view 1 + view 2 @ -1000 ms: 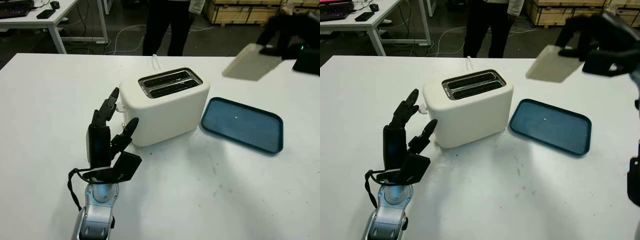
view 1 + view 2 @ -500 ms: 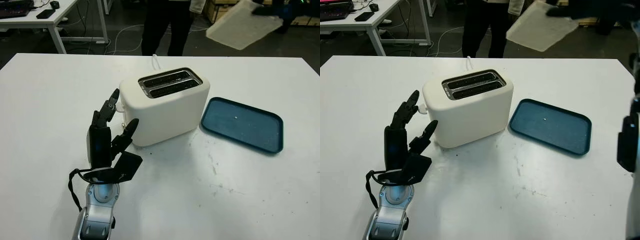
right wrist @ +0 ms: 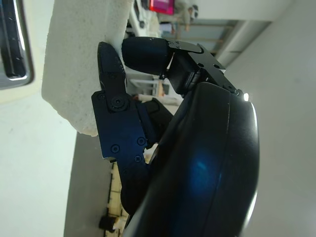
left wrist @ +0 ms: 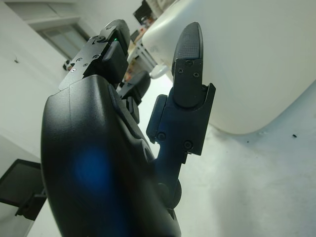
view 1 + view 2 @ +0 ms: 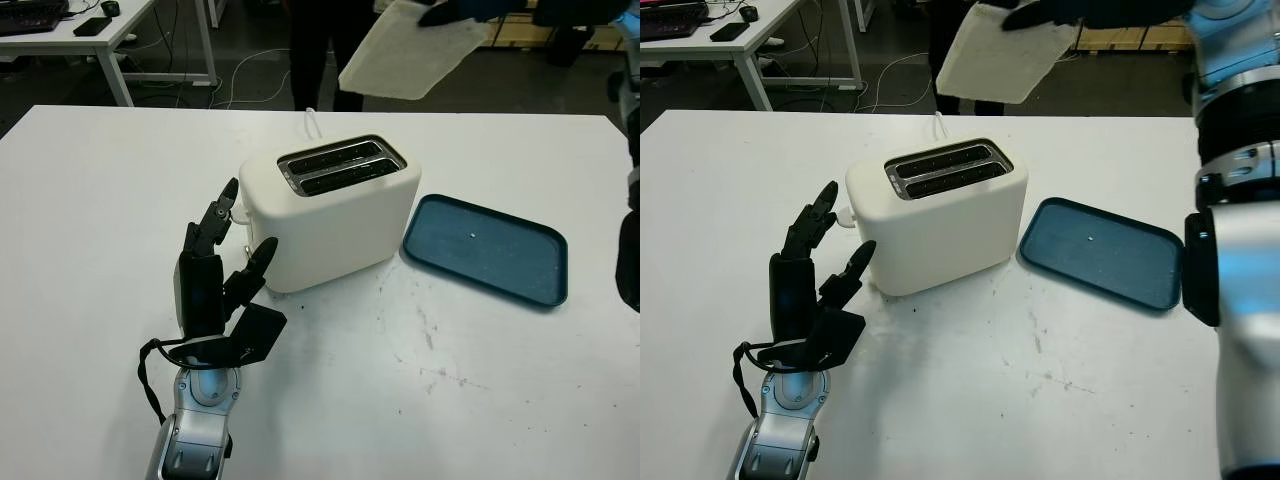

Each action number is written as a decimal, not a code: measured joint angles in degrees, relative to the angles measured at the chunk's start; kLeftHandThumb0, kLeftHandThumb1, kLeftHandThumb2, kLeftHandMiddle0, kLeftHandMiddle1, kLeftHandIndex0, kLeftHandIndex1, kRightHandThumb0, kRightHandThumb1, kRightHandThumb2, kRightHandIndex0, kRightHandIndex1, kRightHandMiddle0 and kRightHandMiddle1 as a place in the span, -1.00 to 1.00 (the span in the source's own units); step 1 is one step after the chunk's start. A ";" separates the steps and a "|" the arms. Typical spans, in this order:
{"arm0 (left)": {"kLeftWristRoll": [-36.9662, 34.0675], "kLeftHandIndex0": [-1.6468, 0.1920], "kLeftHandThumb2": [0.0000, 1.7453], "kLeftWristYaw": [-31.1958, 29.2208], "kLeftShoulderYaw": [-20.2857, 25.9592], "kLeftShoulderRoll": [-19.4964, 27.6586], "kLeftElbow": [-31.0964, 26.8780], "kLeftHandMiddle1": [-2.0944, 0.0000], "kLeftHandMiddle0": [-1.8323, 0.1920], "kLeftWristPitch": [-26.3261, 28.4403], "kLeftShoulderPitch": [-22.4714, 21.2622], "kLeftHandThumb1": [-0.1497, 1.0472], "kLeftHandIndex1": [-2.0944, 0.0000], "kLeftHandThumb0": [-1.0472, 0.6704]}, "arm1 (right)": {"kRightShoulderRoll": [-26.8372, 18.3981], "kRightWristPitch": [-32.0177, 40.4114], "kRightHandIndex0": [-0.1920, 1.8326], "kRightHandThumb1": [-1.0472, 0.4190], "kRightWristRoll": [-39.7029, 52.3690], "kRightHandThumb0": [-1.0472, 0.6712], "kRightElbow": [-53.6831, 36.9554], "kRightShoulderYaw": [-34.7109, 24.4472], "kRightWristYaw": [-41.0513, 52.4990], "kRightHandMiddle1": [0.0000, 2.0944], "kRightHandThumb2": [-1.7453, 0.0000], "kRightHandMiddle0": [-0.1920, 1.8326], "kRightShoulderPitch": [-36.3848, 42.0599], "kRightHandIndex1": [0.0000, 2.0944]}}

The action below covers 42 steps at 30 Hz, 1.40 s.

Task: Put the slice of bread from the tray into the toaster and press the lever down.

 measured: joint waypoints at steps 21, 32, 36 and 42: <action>0.37 0.35 -0.72 1.11 -0.51 0.01 0.46 0.18 0.69 0.01 0.01 0.79 0.99 -0.34 | 3.79 1.96 0.24 -0.83 2.59 -0.26 -0.35 0.91 6.13 0.67 0.70 0.02 1.16 0.67; 0.55 0.35 -0.71 2.15 -0.92 0.01 0.86 0.18 0.70 -0.01 0.02 0.79 0.99 -0.34 | 4.78 2.06 0.17 -0.83 3.01 -0.27 3.88 0.72 8.78 0.67 0.66 -0.06 1.48 0.67; 0.56 0.35 -0.71 2.17 -0.95 0.01 0.86 0.17 0.70 -0.01 0.02 0.79 0.99 -0.35 | 4.86 3.23 0.18 -0.83 3.02 -0.26 4.99 0.46 9.35 0.67 0.66 -0.06 1.50 0.67; 0.56 0.35 -0.72 2.30 -0.96 0.01 0.87 0.16 0.70 -0.01 0.02 0.79 0.99 -0.35 | 4.87 4.61 0.18 -0.83 2.56 -0.29 5.07 0.91 9.21 0.67 0.65 -0.04 1.63 0.67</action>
